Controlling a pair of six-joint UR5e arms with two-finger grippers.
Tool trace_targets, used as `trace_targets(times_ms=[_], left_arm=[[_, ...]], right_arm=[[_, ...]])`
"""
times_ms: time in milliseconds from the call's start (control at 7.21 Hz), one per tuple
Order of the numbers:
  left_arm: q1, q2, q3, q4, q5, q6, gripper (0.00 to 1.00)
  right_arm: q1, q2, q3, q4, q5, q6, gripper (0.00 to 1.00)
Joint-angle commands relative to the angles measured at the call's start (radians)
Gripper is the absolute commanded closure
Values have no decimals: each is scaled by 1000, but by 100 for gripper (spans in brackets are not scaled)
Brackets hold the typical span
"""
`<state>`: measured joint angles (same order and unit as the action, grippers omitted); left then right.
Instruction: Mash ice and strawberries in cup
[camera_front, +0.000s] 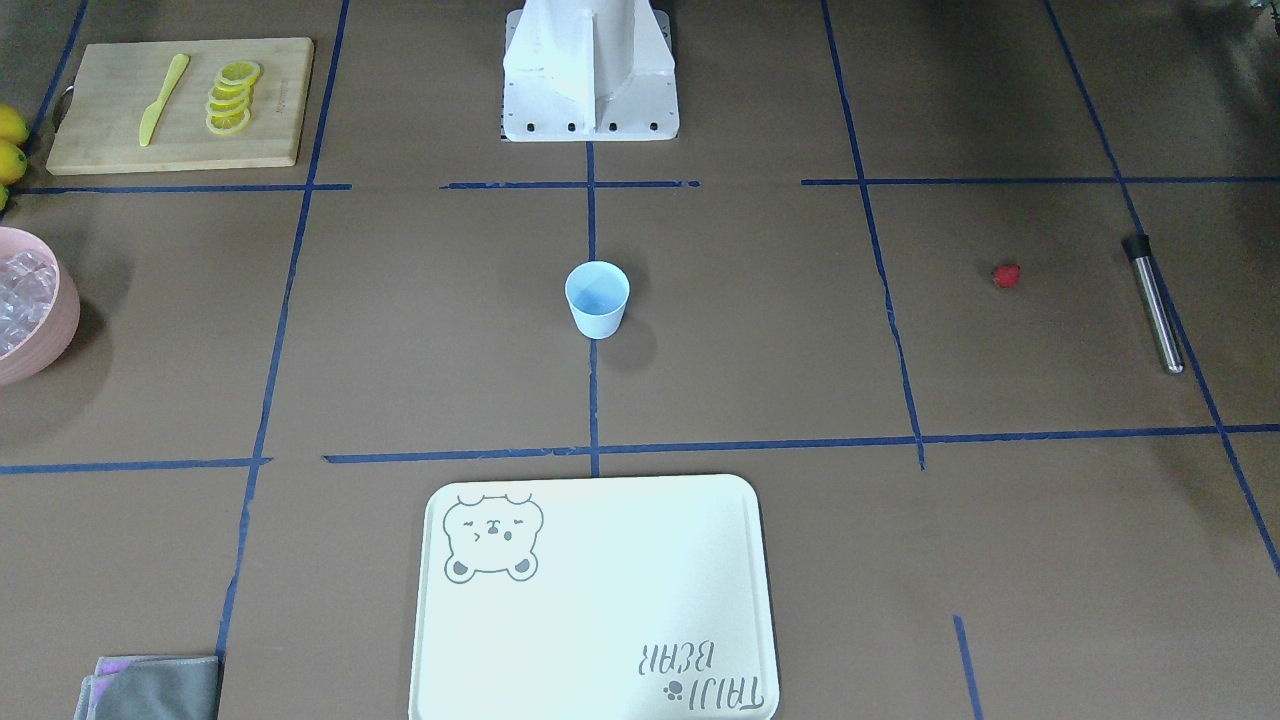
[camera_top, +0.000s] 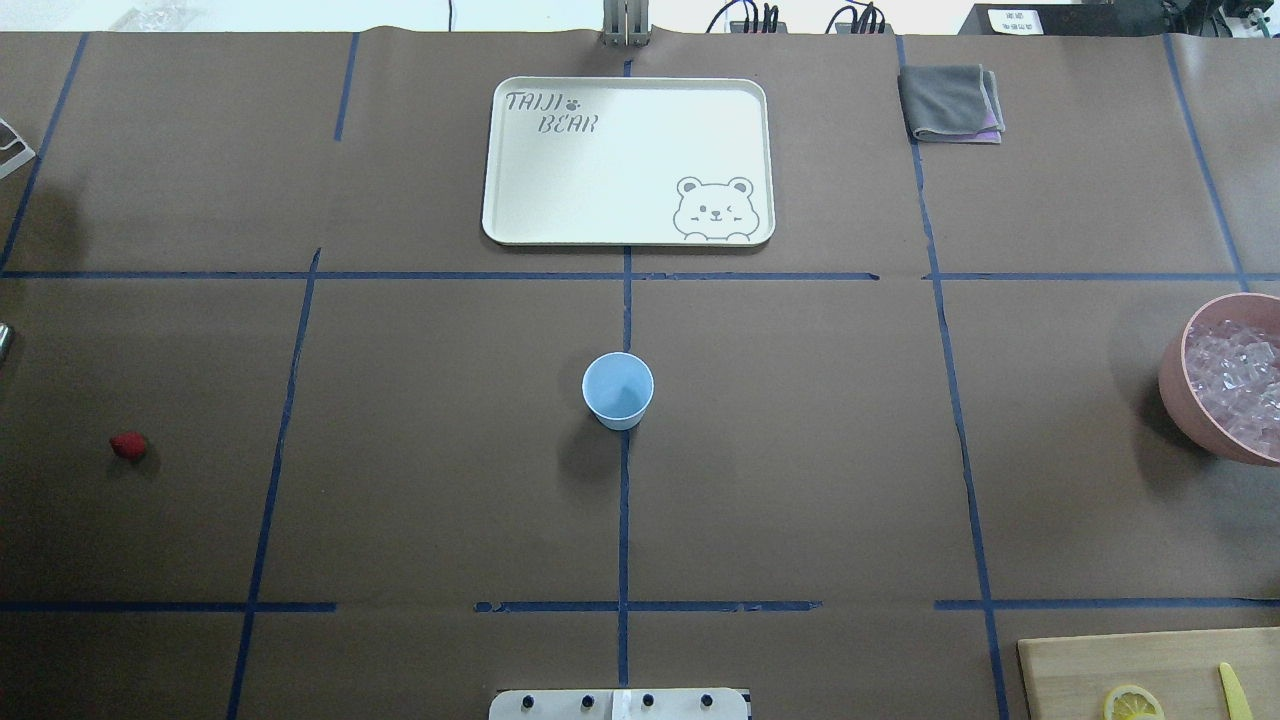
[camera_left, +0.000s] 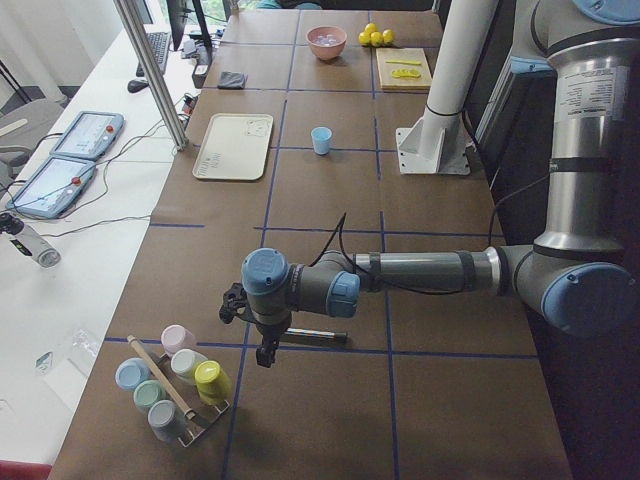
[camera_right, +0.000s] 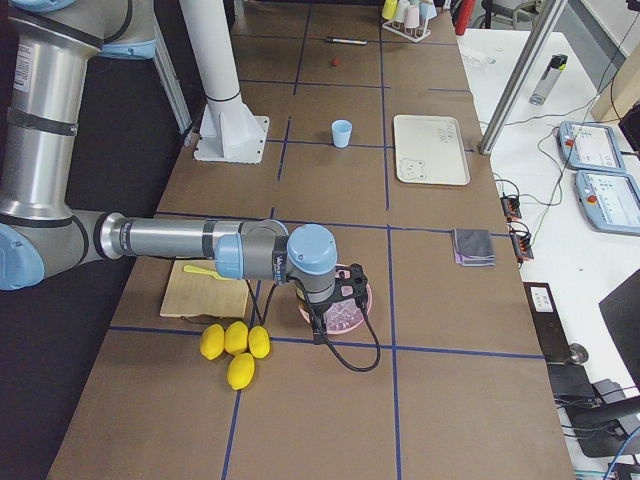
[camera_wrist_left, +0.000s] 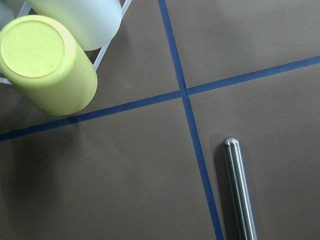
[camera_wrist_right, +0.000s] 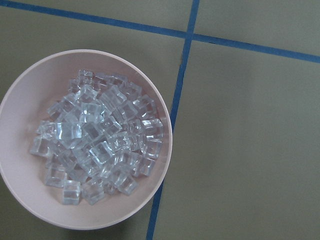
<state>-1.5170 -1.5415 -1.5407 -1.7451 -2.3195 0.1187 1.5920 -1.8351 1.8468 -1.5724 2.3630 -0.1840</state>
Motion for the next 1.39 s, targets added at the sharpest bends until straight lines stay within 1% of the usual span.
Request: trace_targets(times_ms=[0, 416, 555, 694, 832, 971, 1110, 1248], left_arm=[[1, -8, 7, -2, 0, 1, 0], [1, -26, -4, -2, -3, -5, 0], [1, -28, -7, -2, -3, -7, 0], [1, -29, -6, -2, -4, -7, 0], [1, -29, -6, -1, -4, -7, 0], [1, -29, 0, -1, -4, -7, 0], [1, -29, 5, 1, -4, -7, 0], [1, -29, 7, 2, -4, -7, 0]], right_arm=[[0, -15, 3, 0, -8, 5, 0], [-9, 19, 15, 0, 59, 121, 0], [-68, 77, 21, 5, 39, 155, 1], [-164, 133, 23, 11, -46, 261, 1], [-213, 175, 19, 14, -86, 318, 1], [-256, 194, 3, 15, -91, 334, 1], [-256, 206, -15, 31, -91, 340, 1], [-264, 203, -43, 94, -93, 394, 1]])
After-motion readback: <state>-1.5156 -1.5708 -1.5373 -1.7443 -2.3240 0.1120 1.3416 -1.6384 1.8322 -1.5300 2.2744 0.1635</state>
